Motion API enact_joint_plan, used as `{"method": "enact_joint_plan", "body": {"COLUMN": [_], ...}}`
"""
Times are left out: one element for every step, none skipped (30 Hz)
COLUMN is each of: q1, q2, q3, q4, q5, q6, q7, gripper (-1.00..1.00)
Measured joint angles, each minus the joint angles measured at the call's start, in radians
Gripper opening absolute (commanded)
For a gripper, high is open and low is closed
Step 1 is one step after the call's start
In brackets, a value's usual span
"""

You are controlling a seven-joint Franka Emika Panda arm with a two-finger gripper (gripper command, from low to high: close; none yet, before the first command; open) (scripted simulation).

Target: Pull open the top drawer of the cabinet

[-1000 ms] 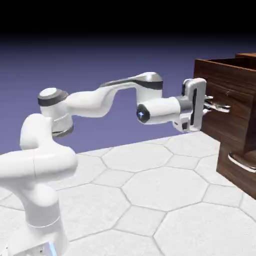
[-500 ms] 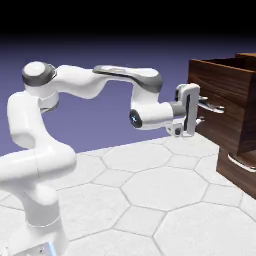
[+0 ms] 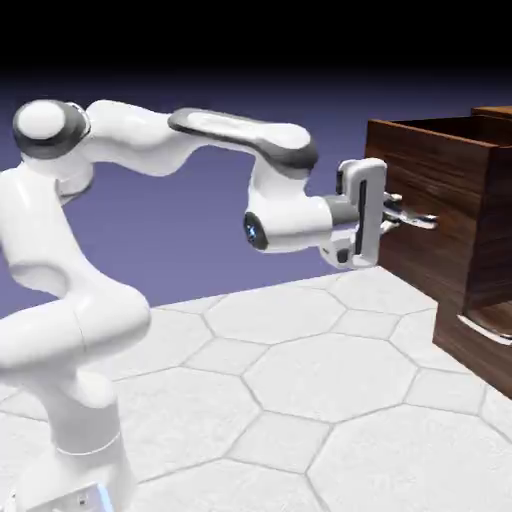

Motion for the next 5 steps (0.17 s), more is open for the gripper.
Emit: {"method": "enact_joint_plan", "body": {"q1": [0.0, 0.036, 0.072, 0.109, 0.145], "q2": [0.0, -0.012, -0.024, -0.036, -0.048], "q3": [0.0, -0.027, -0.053, -0.08, -0.106], "q4": [0.0, -0.032, -0.063, -0.095, -0.126], "q5": [0.0, -0.007, -0.014, -0.021, -0.027], "q6": [0.0, -0.002, -0.003, -0.005, -0.006], "q7": [0.0, 0.004, 0.008, 0.013, 0.017], "gripper": [1.0, 1.0, 1.0, 1.0, 1.0]}}
